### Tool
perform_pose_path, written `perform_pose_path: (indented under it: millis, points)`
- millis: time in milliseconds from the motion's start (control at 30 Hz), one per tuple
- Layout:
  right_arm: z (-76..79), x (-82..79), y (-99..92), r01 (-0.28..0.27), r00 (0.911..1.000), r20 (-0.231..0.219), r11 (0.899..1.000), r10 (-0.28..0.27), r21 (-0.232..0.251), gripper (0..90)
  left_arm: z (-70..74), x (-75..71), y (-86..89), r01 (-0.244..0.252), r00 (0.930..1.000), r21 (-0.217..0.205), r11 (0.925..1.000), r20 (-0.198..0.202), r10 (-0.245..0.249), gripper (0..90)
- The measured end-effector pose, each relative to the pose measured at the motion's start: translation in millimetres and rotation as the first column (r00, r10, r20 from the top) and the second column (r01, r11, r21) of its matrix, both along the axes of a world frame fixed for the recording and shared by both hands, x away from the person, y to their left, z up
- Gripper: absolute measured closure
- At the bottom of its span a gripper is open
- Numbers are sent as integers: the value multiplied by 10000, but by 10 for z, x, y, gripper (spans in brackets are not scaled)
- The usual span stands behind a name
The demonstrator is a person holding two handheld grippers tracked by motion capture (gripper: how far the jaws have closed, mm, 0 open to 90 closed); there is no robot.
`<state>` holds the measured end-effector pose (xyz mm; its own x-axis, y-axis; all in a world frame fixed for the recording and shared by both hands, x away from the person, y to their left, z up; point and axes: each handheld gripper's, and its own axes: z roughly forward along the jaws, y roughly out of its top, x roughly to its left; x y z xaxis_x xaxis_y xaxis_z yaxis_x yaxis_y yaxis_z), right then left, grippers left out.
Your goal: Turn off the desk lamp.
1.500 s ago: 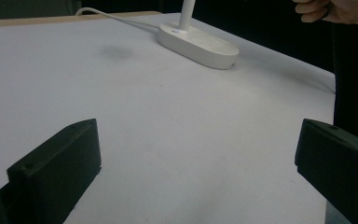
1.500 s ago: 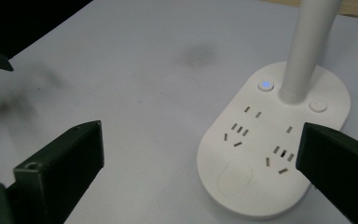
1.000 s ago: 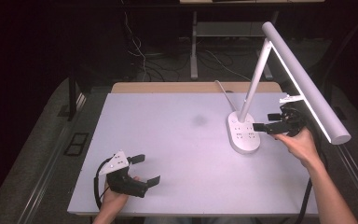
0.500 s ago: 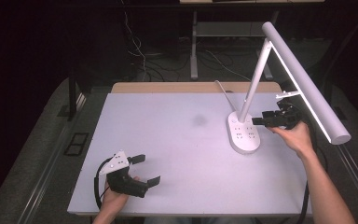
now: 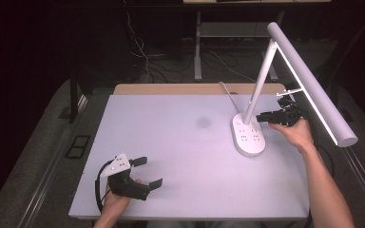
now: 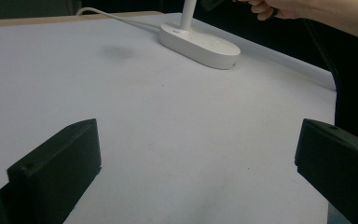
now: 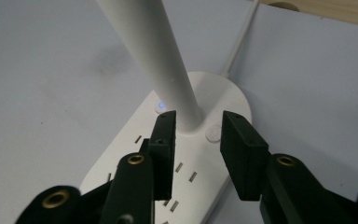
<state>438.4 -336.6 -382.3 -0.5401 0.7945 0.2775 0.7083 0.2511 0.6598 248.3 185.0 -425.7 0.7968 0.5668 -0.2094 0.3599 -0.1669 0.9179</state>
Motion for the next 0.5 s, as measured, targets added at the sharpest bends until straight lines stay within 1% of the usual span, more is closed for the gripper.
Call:
perform_pose_path:
  millis: [100,200,233,267,367,433,500]
  points:
    - [-43,35,-1,168,9999,15,9999,-168,26,699,0,2,2,1,10000,1,10000,11,-1,0]
    - [-85,72,-4,397,9992,-46,9992,-397,-20,759,-2,1,-1,9,10000,14,10000,0,-9,0]
    - [-85,72,-4,397,9992,-46,9992,-397,-20,759,-1,2,-2,12,10000,25,10000,-1,-12,0]
    - [-112,94,-1,518,9986,-82,9986,-518,58,804,-1,2,-3,7,10000,25,10000,1,-7,0]
    - [-137,116,10,573,9983,-126,9983,-572,74,857,-2,2,0,-1,10000,26,10000,1,1,0]
    - [-160,131,21,511,9986,-117,9987,-510,63,891,-1,2,1,-7,10000,30,10000,2,7,0]
    - [-182,141,37,525,9985,-181,9986,-523,92,898,-1,3,2,-3,10000,35,10000,5,3,0]
